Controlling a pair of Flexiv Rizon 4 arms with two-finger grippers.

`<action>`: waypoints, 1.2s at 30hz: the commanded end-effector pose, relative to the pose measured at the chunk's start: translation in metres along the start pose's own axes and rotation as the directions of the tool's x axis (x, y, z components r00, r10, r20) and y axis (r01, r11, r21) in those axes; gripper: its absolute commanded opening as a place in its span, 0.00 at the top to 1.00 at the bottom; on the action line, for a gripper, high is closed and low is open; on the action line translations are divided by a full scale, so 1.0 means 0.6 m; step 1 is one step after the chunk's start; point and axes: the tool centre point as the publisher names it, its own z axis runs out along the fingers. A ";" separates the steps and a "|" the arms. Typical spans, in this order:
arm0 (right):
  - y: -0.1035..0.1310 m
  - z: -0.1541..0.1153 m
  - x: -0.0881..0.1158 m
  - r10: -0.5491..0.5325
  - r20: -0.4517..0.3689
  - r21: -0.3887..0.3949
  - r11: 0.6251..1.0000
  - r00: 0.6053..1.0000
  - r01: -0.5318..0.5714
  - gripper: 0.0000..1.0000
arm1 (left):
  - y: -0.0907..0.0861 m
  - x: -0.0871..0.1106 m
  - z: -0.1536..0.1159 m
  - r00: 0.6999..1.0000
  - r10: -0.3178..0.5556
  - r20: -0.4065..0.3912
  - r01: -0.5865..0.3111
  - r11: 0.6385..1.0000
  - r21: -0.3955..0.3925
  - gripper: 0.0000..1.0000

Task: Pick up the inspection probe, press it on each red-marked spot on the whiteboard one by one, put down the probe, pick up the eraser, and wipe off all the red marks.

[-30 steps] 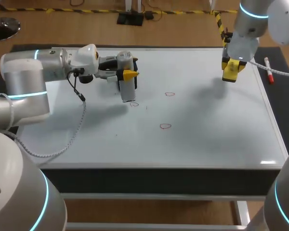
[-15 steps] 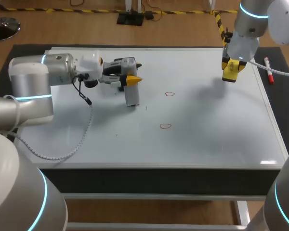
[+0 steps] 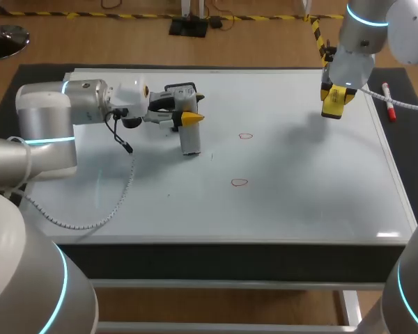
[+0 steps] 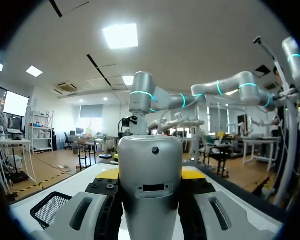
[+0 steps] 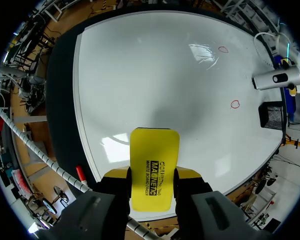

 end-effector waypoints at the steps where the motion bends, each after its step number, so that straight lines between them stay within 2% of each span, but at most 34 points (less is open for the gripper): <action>1: -0.001 -0.001 0.001 -0.002 -0.002 0.000 1.000 1.000 0.002 1.00 | 0.003 -0.005 0.003 1.000 0.005 -0.018 -0.005 1.000 0.002 1.00; 28: -0.001 -0.001 0.001 -0.002 -0.002 0.000 1.000 1.000 0.002 1.00 | 0.001 0.002 0.004 1.000 0.008 -0.028 -0.009 1.000 -0.013 1.00; 36: -0.001 -0.001 0.001 -0.002 -0.002 0.000 1.000 1.000 0.002 1.00 | -0.038 0.016 -0.003 0.999 0.030 -0.031 -0.031 0.999 -0.023 1.00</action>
